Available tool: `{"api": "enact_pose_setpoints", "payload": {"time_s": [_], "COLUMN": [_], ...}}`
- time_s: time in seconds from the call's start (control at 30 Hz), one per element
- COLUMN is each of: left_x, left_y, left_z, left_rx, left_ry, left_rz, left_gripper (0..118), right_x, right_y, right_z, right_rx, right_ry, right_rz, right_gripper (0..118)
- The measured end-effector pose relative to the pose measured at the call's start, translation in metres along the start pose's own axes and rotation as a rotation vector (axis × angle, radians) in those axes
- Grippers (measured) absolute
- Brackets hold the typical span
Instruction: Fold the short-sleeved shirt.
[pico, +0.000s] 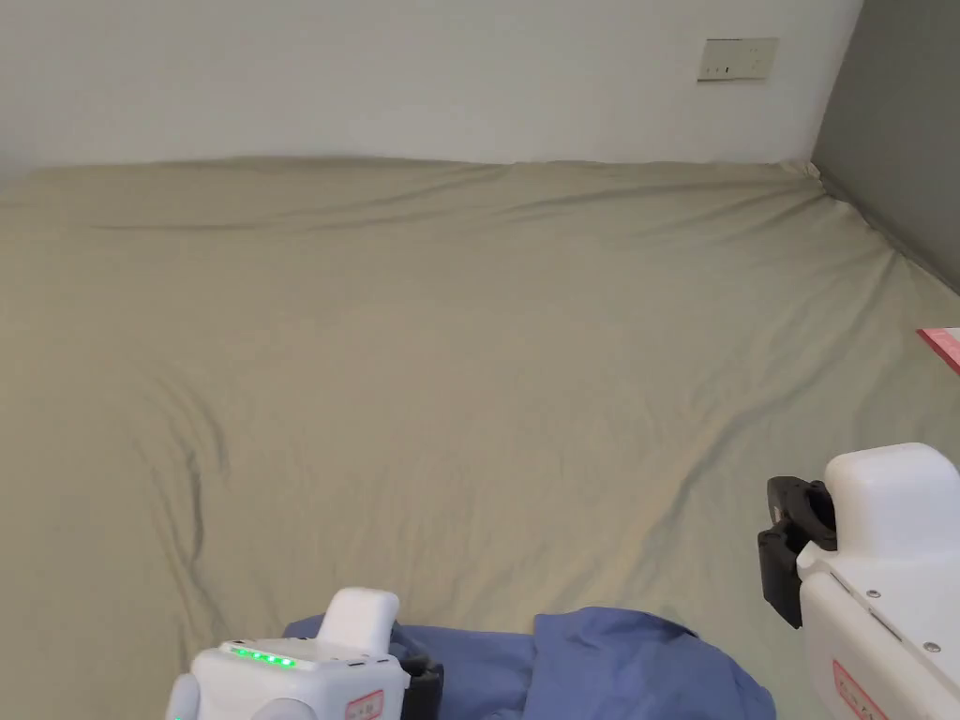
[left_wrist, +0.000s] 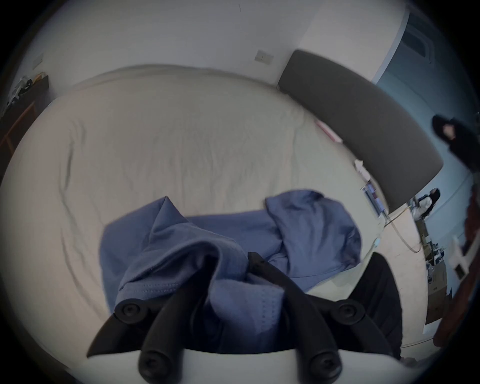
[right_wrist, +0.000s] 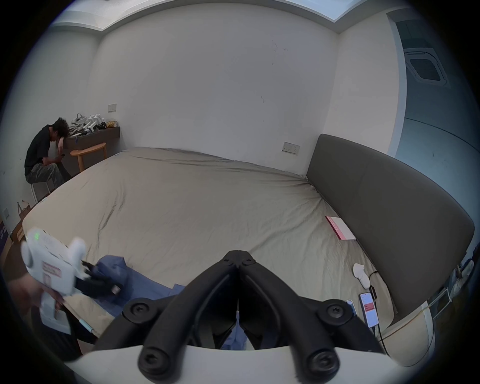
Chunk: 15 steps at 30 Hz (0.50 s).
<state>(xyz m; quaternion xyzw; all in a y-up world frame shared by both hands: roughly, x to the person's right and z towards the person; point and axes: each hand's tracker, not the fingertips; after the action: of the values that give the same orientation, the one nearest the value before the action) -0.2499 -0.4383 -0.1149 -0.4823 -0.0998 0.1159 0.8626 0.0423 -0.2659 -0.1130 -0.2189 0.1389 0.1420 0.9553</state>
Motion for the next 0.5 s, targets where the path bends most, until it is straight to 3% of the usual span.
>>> {"api": "enact_pose_setpoints", "payload": {"time_s": [0.17,0.37,0.4,0.43,0.47,0.5], "left_x": [0.024,0.045,0.049,0.052,0.054,0.056], "left_y": [-0.007,-0.008,-0.008,-0.008,-0.008,-0.008], "left_z": [-0.032,-0.04,-0.041,-0.041,-0.038,-0.033], "left_rx": [-0.042,-0.049,-0.056,-0.069,-0.075,-0.076], "left_ry": [0.099,0.122,0.116,0.072,-0.003,-0.071], "left_rz": [-0.071,-0.102,-0.112,-0.132,-0.131,-0.117], "left_gripper": [11,11,19,37,76,104], "right_x": [0.017,0.025,0.027,0.027,0.026,0.026], "right_y": [-0.008,-0.015,-0.017,-0.017,-0.018,-0.018], "right_z": [-0.004,-0.014,-0.016,-0.017,-0.019,-0.02], "right_rx": [-0.015,-0.04,-0.043,-0.046,-0.049,-0.051], "right_ry": [-0.017,-0.02,-0.017,-0.014,-0.012,-0.01], "right_rz": [-0.015,-0.032,-0.034,-0.034,-0.033,-0.03], "right_gripper": [2,2,2,2,2,2]}}
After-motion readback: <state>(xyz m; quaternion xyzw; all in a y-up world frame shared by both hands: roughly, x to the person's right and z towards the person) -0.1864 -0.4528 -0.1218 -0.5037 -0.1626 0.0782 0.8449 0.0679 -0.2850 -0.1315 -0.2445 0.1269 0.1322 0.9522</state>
